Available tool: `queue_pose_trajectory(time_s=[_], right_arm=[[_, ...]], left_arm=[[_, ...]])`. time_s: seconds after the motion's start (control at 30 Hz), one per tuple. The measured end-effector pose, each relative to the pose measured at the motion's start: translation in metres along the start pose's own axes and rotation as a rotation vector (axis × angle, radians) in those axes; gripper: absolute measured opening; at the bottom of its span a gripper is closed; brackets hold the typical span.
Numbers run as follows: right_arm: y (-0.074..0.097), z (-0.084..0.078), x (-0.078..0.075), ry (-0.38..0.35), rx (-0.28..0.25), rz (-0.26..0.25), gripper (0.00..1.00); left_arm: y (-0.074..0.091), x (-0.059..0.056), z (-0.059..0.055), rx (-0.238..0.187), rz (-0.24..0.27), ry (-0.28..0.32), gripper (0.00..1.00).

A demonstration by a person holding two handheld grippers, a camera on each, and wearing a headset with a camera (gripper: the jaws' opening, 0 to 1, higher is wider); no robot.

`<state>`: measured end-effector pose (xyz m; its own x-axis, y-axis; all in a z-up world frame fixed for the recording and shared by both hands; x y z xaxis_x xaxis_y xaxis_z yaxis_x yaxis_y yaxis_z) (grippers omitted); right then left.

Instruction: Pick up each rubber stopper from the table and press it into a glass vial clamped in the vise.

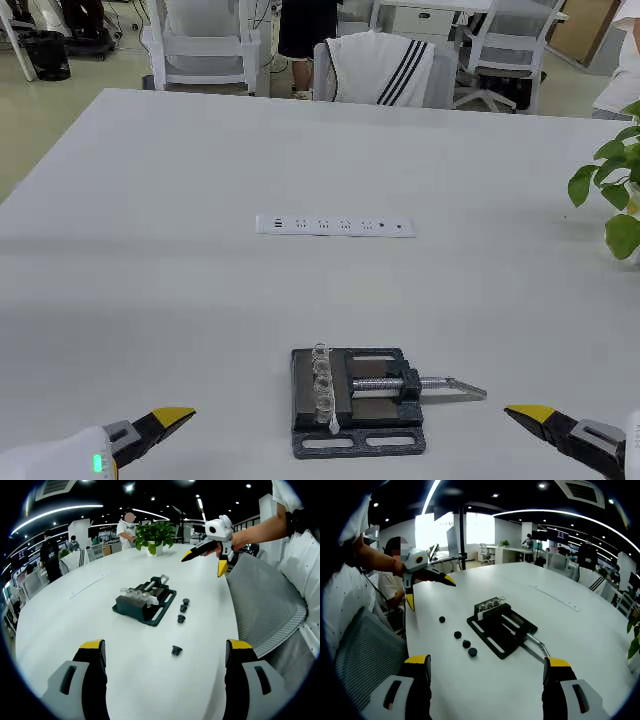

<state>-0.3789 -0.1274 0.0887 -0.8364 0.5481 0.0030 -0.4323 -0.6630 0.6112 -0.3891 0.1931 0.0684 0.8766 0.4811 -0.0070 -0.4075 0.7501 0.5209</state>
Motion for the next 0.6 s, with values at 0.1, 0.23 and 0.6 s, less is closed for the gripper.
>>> queue_pose_trajectory(time_s=[0.1, 0.23, 0.6], right_arm=[[-0.002, -0.001, -0.001, 0.01, 0.011, 0.011, 0.95], [-0.006, -0.004, 0.001, 0.066, 0.056, 0.032, 0.99], [-0.011, -0.008, 0.002, 0.104, 0.095, 0.067, 0.99]], left_arm=[[-0.001, 0.001, -0.002, 0.007, -0.005, 0.0, 0.99], [-0.002, 0.002, -0.004, 0.015, -0.007, -0.001, 0.99], [-0.003, 0.001, -0.009, 0.028, -0.014, 0.004, 0.99]])
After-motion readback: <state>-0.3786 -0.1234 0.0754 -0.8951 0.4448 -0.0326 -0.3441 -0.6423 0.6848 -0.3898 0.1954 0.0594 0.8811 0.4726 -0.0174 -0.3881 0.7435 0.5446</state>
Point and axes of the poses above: the centre of the closed fingertips' face, and the gripper's own axes: y roughly backward along the fingers, x roughly to its left, z roughly out of its top, the point moved 7 cm from there along y, roughly backward along the fingers, and after that the axes turned 1 degree about x, right-handed, at the moved point
